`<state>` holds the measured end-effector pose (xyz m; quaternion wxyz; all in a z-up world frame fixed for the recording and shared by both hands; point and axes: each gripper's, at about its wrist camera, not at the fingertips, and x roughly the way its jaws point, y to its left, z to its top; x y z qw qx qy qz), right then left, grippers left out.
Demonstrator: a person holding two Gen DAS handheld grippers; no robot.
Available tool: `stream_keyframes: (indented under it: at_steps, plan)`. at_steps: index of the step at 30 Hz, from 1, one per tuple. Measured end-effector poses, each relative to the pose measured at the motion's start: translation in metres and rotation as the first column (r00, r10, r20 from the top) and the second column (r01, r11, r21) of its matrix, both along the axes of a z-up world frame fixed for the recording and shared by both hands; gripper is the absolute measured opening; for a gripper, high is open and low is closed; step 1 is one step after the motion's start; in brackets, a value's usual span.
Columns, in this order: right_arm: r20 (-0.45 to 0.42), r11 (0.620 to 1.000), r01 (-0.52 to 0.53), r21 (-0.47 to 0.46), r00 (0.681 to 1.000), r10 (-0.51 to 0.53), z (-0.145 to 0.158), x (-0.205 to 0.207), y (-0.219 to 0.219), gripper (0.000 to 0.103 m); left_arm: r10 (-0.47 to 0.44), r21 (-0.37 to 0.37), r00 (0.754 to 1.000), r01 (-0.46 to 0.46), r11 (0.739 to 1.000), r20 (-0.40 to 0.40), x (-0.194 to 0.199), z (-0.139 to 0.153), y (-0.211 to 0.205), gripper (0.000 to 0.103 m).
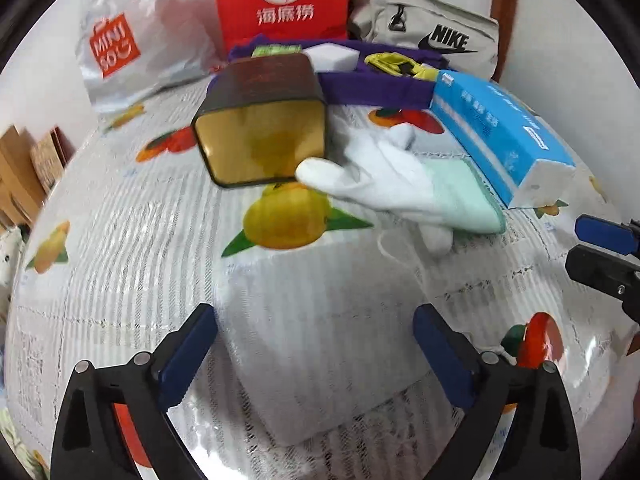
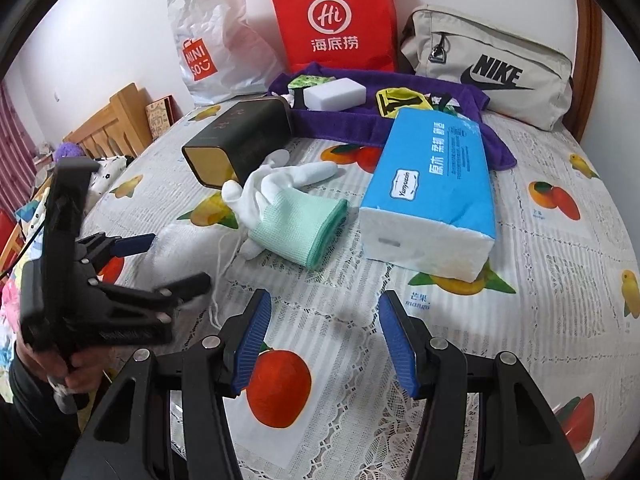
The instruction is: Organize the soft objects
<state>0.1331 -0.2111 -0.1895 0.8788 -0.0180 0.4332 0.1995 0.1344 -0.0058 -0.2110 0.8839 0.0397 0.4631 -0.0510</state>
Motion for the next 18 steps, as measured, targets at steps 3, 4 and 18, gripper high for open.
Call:
stream_keyframes:
  at_steps: [3,4,18]
  plan:
    - [-0.001,1.000,-0.003,0.001,1.000,0.003,-0.001,-0.001,0.000,0.056,-0.009,-0.006,0.999,0.009,1.000,0.048,-0.002,0.005,0.000,0.067]
    - [0.000,1.000,-0.005,0.002,1.000,0.005,0.000,-0.002,0.001,0.056,-0.019,-0.010,0.998,0.020,1.000,0.062,-0.004,0.006,-0.001,0.040]
    - [0.039,0.996,-0.077,-0.040,0.996,0.079,0.006,0.006,0.039,0.056,0.053,-0.141,0.998,-0.048,0.989,0.033,0.004,0.011,0.055,0.008]
